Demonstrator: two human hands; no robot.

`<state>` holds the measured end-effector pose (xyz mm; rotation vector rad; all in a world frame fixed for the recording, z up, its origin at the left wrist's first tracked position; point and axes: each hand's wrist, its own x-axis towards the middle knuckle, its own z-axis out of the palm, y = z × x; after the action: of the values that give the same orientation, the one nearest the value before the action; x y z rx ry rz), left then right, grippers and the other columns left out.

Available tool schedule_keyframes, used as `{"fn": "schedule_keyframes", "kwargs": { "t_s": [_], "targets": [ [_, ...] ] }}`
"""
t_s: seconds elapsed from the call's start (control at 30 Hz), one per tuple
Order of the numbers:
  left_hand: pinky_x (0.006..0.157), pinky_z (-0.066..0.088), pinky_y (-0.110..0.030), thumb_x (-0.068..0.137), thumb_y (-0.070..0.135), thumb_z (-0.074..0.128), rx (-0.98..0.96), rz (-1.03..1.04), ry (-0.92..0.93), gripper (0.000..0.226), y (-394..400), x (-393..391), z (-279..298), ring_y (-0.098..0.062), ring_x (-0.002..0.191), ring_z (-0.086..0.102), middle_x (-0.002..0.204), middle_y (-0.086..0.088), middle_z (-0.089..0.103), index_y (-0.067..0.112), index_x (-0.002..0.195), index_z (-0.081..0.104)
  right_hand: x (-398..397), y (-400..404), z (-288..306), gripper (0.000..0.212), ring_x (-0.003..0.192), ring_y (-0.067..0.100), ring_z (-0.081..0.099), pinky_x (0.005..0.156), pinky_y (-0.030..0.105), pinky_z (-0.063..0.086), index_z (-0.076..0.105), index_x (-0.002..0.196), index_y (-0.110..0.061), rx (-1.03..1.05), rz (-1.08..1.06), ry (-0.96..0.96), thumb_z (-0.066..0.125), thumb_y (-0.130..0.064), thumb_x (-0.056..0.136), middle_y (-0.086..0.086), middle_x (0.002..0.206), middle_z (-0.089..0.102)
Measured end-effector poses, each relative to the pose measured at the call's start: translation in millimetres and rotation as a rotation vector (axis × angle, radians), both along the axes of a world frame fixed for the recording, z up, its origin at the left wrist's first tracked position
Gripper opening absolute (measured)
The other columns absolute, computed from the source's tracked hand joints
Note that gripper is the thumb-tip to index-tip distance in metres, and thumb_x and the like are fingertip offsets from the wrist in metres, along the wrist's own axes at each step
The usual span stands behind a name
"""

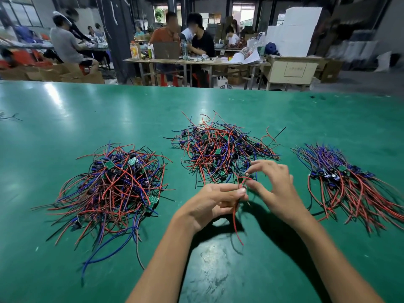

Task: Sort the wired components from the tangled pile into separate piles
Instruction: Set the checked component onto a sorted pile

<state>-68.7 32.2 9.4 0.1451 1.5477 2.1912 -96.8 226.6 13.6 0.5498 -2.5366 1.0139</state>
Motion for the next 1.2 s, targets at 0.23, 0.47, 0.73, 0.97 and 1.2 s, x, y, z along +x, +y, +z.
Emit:
{"fn": "schedule_keyframes", "kwargs": {
  "t_s": [0.23, 0.47, 0.73, 0.97, 1.2],
  "targets": [
    [0.069, 0.054, -0.022, 0.083, 0.007, 0.079, -0.126, 0.242, 0.126, 0.083, 3.4, 4.2, 5.7, -0.013, 0.062, 0.064, 0.085, -0.01, 0.076, 0.002, 0.152, 0.033, 2.9, 2.9, 7.0, 0.03, 0.08, 0.013, 0.055, 0.075, 0.038, 0.048, 0.07, 0.093, -0.018, -0.084, -0.02, 0.379, 0.086, -0.001, 0.074, -0.008, 0.084, 0.065],
    [0.064, 0.045, -0.021, 0.085, 0.022, 0.081, -0.624, 0.64, 0.837, 0.017, 7.0, -1.7, -4.0, 0.0, 0.069, 0.061, 0.081, 0.012, 0.074, 0.024, 0.102, 0.081, 1.5, 2.6, 2.7, 0.041, 0.07, 0.015, 0.054, 0.073, 0.032, 0.049, 0.069, 0.107, -0.02, -0.086, -0.061, 0.504, 0.079, 0.006, 0.076, -0.019, 0.091, 0.063],
    [0.071, 0.052, -0.038, 0.09, 0.032, 0.071, -0.739, 0.902, 0.916, 0.012, 4.7, -1.4, -3.1, -0.01, 0.079, 0.063, 0.086, 0.011, 0.071, 0.024, 0.091, 0.079, -3.4, 5.8, -5.6, 0.018, 0.062, 0.012, 0.064, 0.067, 0.033, 0.055, 0.077, 0.103, -0.022, -0.06, -0.218, 0.368, 0.077, -0.013, 0.087, -0.006, 0.101, 0.076],
    [0.06, 0.046, -0.026, 0.09, 0.052, 0.057, -0.711, 0.761, 0.741, 0.029, 4.6, 3.8, 0.6, -0.011, 0.065, 0.06, 0.078, 0.015, 0.071, 0.029, 0.081, 0.073, -2.2, 10.7, 1.6, 0.019, 0.097, 0.008, 0.072, 0.094, 0.02, 0.053, 0.08, 0.101, -0.009, -0.195, -0.091, 0.446, 0.077, 0.001, 0.085, -0.001, 0.104, 0.077],
    [0.059, 0.036, -0.007, 0.087, 0.032, 0.076, -0.617, 0.481, 0.681, 0.009, 23.2, 2.5, -2.9, 0.002, 0.061, 0.058, 0.074, 0.022, 0.072, 0.025, 0.088, 0.081, 2.0, 2.6, 4.1, 0.026, 0.101, 0.01, 0.07, 0.095, 0.028, 0.054, 0.078, 0.107, -0.01, -0.155, 0.009, 0.506, 0.075, 0.004, 0.086, -0.001, 0.109, 0.074]
  ]
}}
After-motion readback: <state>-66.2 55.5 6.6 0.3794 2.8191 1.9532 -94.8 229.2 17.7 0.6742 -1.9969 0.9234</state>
